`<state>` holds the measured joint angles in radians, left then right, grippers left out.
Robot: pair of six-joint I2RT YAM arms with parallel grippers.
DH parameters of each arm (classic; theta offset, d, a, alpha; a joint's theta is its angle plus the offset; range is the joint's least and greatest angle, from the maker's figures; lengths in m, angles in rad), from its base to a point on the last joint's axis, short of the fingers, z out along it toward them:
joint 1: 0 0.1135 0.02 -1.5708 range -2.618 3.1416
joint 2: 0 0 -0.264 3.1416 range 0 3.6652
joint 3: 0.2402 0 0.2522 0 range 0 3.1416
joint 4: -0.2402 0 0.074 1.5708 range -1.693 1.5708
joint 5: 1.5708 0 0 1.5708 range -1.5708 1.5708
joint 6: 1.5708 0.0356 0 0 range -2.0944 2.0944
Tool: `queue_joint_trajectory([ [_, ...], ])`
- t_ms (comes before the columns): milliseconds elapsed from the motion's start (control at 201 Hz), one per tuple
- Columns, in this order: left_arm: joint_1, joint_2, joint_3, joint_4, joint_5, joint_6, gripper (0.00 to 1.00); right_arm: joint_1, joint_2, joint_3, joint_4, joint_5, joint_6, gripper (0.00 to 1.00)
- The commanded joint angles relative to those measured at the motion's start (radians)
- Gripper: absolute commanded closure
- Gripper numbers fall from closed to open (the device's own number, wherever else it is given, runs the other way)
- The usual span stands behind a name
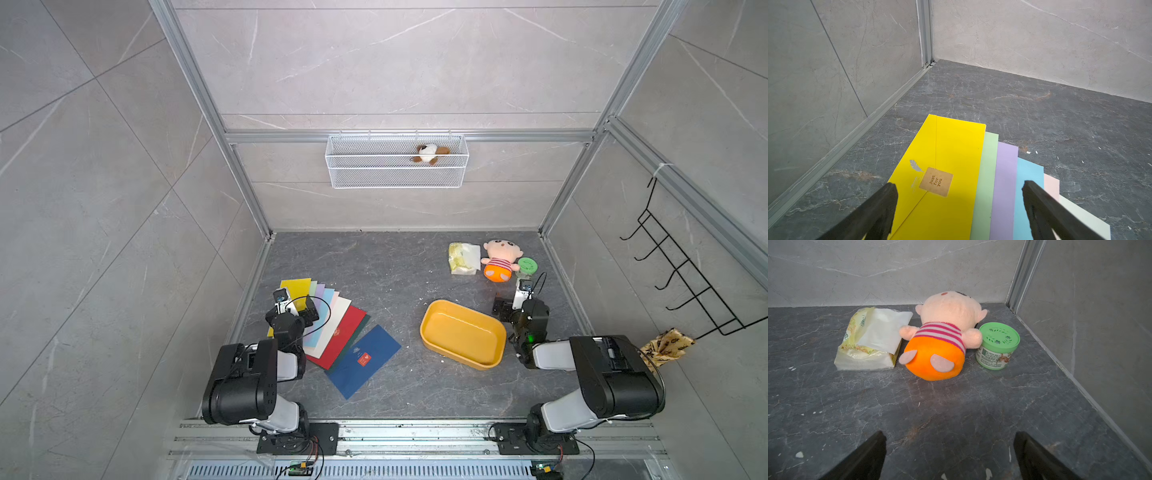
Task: Put the sealed envelopes into the storage box
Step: Pick up the storage box at the center of the board.
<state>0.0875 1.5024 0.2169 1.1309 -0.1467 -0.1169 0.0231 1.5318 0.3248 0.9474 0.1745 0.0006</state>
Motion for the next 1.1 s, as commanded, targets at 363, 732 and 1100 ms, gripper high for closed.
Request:
queue_joint_trajectory([
  [363, -0.001, -0.005, 0.012, 0.029, 0.000, -0.010, 0.02, 0.000, 0.007, 0.010, 0.014, -0.007, 0.007, 0.01],
  [732, -0.001, -0.004, 0.012, 0.029, 0.001, -0.009, 0.02, 0.000, 0.007, 0.011, 0.015, -0.010, 0.010, 0.01],
  [1100, -0.133, -0.338, 0.032, -0.233, -0.315, -0.051, 0.02, 0.023, -0.162, 0.048, -0.182, 0.061, 0.001, 0.01],
])
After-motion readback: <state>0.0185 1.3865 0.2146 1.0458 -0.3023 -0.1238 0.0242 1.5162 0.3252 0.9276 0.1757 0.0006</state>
